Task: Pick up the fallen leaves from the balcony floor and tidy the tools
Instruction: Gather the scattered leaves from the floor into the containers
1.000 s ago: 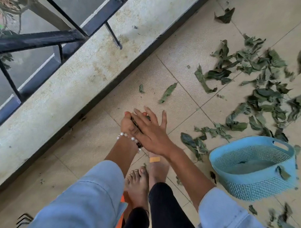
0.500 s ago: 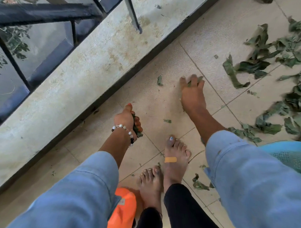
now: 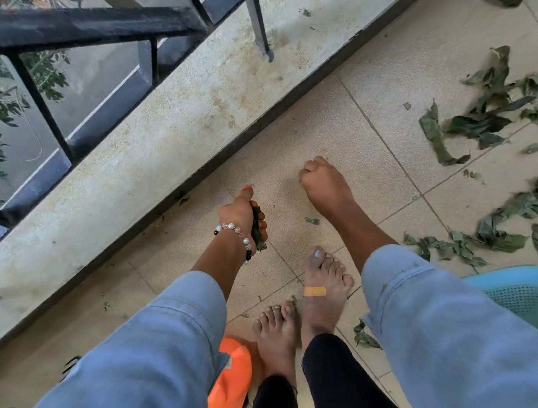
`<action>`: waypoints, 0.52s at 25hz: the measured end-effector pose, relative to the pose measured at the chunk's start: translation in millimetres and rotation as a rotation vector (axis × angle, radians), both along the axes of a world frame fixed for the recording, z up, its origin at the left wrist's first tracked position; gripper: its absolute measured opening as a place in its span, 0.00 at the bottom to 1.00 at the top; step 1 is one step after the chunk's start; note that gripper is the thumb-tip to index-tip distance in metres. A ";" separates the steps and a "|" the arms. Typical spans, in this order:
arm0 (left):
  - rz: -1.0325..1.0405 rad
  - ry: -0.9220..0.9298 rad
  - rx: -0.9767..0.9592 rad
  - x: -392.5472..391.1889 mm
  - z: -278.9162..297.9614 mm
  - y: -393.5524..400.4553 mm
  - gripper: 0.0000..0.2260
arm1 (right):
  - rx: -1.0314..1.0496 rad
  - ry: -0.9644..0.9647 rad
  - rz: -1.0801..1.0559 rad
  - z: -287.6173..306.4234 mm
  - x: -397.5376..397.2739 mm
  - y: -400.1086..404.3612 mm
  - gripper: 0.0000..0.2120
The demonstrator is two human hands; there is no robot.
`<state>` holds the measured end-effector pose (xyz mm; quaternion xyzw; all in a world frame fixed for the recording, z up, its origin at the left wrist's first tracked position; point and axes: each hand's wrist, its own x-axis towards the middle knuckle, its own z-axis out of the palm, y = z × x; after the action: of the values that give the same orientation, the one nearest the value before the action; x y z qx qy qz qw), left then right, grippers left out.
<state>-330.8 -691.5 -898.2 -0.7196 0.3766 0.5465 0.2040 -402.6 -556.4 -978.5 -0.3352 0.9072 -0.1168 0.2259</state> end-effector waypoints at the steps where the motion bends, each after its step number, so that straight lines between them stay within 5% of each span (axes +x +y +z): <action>1: -0.035 -0.006 -0.015 0.8 4.0 2.8 0.21 | -0.041 -0.045 -0.096 4.2 3.5 7.3 0.09; 6: -0.197 0.106 -0.029 12.4 22.4 32.8 0.21 | -0.469 -0.470 -0.856 71.0 45.9 19.5 0.13; 9: -0.253 0.112 -0.035 20.1 35.5 62.5 0.24 | -0.472 -0.364 -0.759 117.4 91.1 14.0 0.09; 13: -0.118 0.058 0.062 42.0 49.9 80.6 0.25 | -0.341 -0.412 -0.643 153.4 115.4 29.1 0.15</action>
<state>-288.7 -610.9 -848.3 -0.6734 0.4071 0.5656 0.2468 -287.2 -527.3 -825.1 -0.0371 0.8692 -0.3946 0.2958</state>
